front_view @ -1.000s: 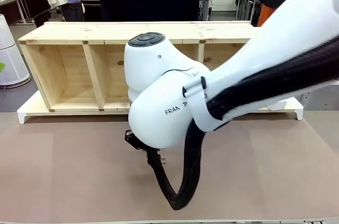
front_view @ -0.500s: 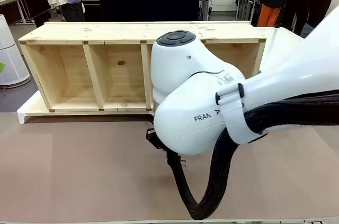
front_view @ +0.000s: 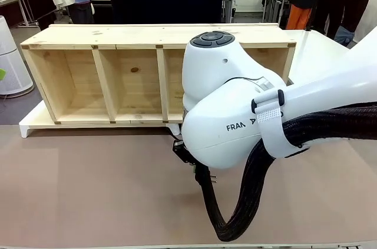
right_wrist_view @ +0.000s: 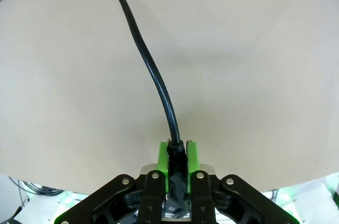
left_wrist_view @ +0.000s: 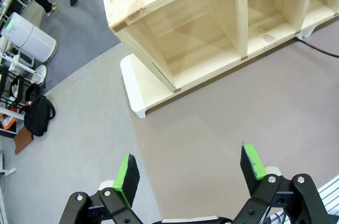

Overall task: Perform cable management.
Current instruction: Pull the grasped Power Cable to the location of the Power Strip.

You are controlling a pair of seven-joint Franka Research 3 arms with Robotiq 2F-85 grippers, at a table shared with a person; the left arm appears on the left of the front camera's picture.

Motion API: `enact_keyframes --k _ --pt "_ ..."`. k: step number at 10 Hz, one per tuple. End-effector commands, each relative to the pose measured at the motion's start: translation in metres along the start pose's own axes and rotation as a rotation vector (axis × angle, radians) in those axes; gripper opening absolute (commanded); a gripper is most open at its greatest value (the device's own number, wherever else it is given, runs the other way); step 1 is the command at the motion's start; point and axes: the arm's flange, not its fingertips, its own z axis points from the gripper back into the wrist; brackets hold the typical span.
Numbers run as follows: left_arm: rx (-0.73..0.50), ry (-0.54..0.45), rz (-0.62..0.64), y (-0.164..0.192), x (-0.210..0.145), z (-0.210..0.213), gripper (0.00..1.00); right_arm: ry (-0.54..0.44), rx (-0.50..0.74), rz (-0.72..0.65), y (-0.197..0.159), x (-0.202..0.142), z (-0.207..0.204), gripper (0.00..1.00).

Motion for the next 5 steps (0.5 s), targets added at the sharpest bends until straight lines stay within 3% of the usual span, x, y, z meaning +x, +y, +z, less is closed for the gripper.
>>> enact_keyframes --k 1,5 --pt "0.002 -0.002 0.007 -0.0001 0.0004 0.0000 1.00 -0.006 0.022 0.009 -0.0030 -0.0034 0.0006 0.16" --pt "0.002 -0.002 0.007 -0.0001 0.0004 0.0000 1.00 0.000 0.000 0.000 0.0000 0.0000 0.0000 0.16"
